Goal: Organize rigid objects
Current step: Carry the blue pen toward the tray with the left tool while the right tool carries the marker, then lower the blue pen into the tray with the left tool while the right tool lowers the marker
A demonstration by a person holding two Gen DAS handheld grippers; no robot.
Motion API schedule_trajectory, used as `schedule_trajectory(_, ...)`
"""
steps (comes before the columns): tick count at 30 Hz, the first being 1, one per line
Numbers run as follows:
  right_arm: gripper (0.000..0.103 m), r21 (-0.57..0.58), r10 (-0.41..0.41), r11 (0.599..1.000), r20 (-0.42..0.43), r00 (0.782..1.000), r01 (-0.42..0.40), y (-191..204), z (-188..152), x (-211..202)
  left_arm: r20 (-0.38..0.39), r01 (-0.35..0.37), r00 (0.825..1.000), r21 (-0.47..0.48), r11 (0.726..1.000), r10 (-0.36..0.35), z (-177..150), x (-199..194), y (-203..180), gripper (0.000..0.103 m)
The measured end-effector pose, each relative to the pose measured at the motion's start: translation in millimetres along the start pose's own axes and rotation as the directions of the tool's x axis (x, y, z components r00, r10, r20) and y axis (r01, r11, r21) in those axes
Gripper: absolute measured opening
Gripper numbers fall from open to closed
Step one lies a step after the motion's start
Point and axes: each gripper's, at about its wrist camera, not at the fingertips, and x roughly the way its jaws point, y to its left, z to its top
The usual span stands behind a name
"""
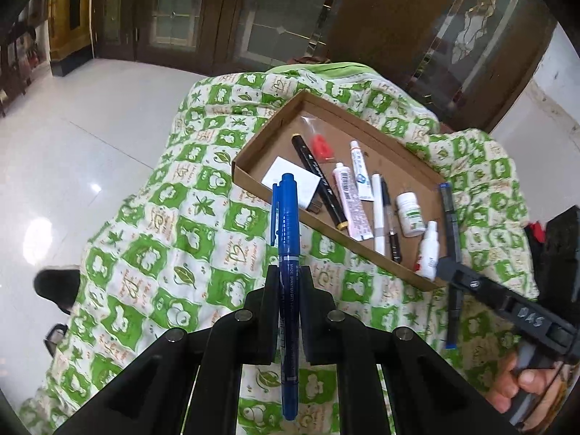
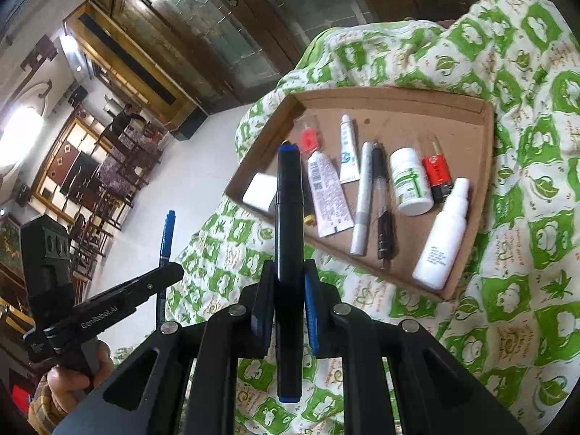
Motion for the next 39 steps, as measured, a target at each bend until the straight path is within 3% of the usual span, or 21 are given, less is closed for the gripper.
schedule_trajectory(8,0.014,0.065,0.003,0.998,0.022,1.0,-0.005,-23,7,-11,0.036,-0.128,0.992,0.114,0.985,0.125,5,10,-22,0.009)
schedule_trajectory(13,0.014,0.086,-0.001,0.996,0.025,1.0,-0.001,-30,9,-15,0.065,-0.173,0.984,0.175,0.969,0.164,10,13,-34,0.009)
schedule_trajectory(21,0.014,0.107,-0.021,0.994,0.052,0.998,0.015,-40,14,-26,0.147,-0.261,0.963,0.283,0.923,0.227,15,15,-60,0.009)
schedule_trajectory(29,0.014,0.113,-0.079,0.991,0.066,0.995,0.072,-55,24,-38,0.125,-0.215,0.975,0.32,0.923,0.184,21,28,-76,0.009)
schedule_trajectory(33,0.014,0.092,-0.136,0.987,0.067,0.988,0.13,-62,37,-39,0.053,-0.118,0.993,0.274,0.955,0.107,33,43,-79,0.009)
schedule_trajectory(39,0.014,0.139,-0.112,0.984,-0.01,0.994,0.112,-81,58,-14,-0.056,0.013,0.998,0.218,0.976,0.0,53,86,-102,0.009)
